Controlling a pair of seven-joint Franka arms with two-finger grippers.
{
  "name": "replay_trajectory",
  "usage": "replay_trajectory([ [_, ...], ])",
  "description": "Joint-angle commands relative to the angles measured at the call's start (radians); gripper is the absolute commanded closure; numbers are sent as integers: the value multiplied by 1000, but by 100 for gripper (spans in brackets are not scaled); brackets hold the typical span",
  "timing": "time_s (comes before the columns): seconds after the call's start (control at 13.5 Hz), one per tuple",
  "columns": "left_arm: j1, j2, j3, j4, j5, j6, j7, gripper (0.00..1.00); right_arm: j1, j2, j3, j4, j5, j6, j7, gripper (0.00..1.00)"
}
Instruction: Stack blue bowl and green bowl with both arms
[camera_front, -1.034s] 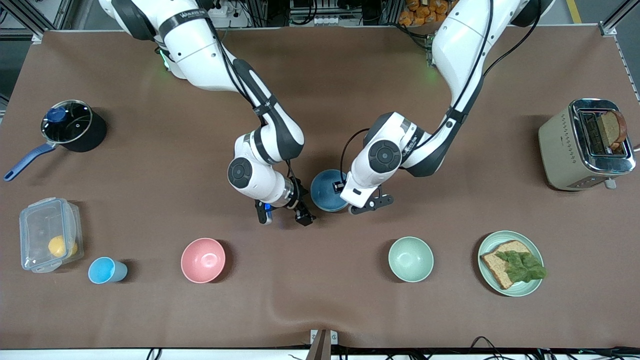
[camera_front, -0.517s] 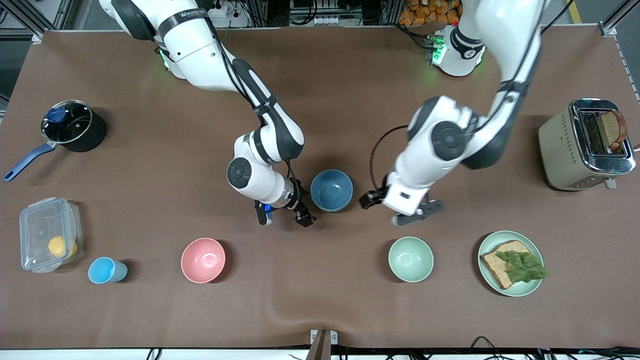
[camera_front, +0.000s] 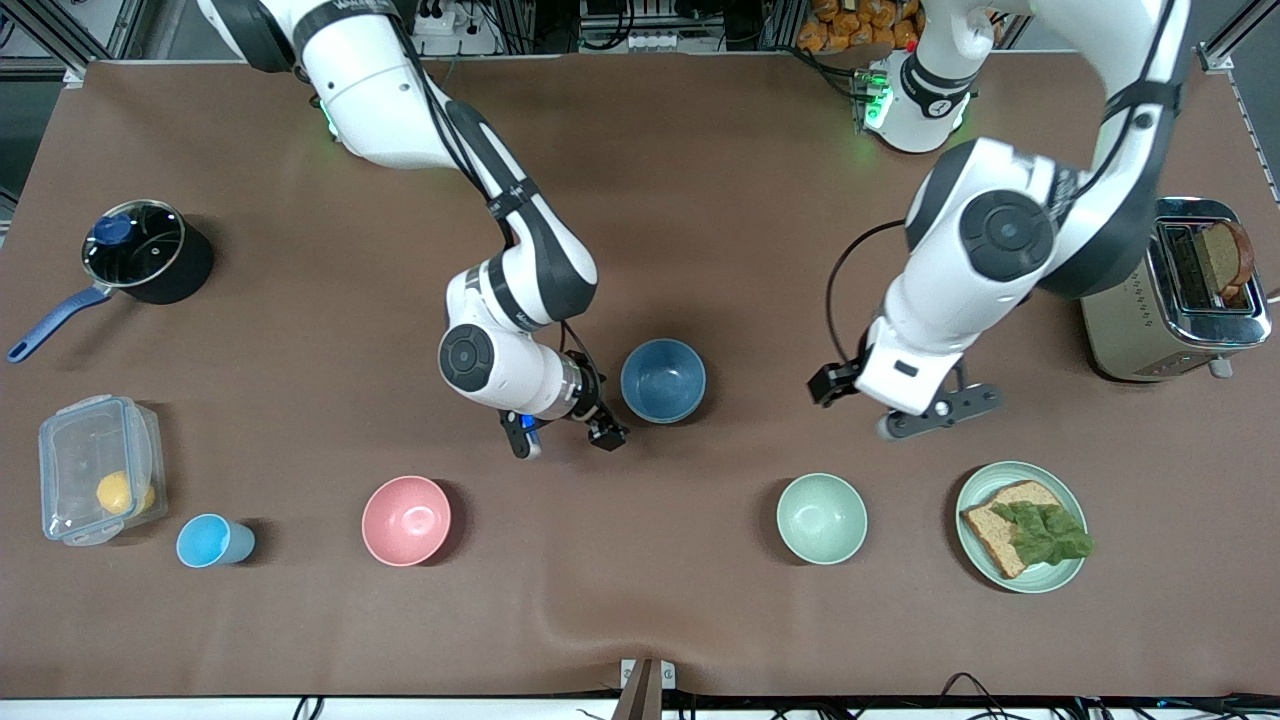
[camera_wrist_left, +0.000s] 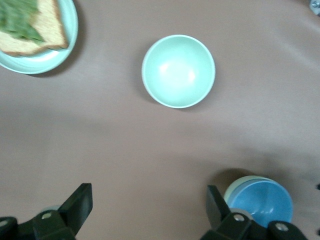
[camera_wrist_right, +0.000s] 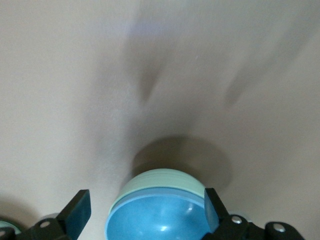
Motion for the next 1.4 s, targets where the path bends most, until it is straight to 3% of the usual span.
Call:
replay_trajectory([
  [0.0, 73, -91, -6, -26, 18, -63, 87, 0, -63, -67, 11, -14, -20, -105, -104, 0],
  [0.22, 131, -148, -6, -25, 19, -127, 147, 0, -175, -150, 13, -14, -14, -273, -273, 0],
  [0.59, 237, -213, -7, -16, 4, -180, 351, 0, -432, -262, 11, -15, -51, -566, -752, 0],
  [0.81, 273, -234, -3, -3, -13, -216, 414, 0, -471, -389, 12, -33, -335, -714, -1034, 0],
  [0.89, 292, -242, -3, -3, -36, -220, 464, 0, -479, -438, 13, -52, -393, -751, -1100, 0],
  [0.96, 296, -248, 0, -3, -57, -223, 526, 0, -509, -492, 11, -81, -402, -759, -1178, 0],
  [1.11, 250, -274, 74, -2, -65, -247, 541, 0, -533, -570, 11, -112, -422, -743, -1314, 0],
  [1.33, 187, -272, 125, 46, -63, -321, 542, 0, -522, -673, 16, -110, -517, -716, -1325, 0],
])
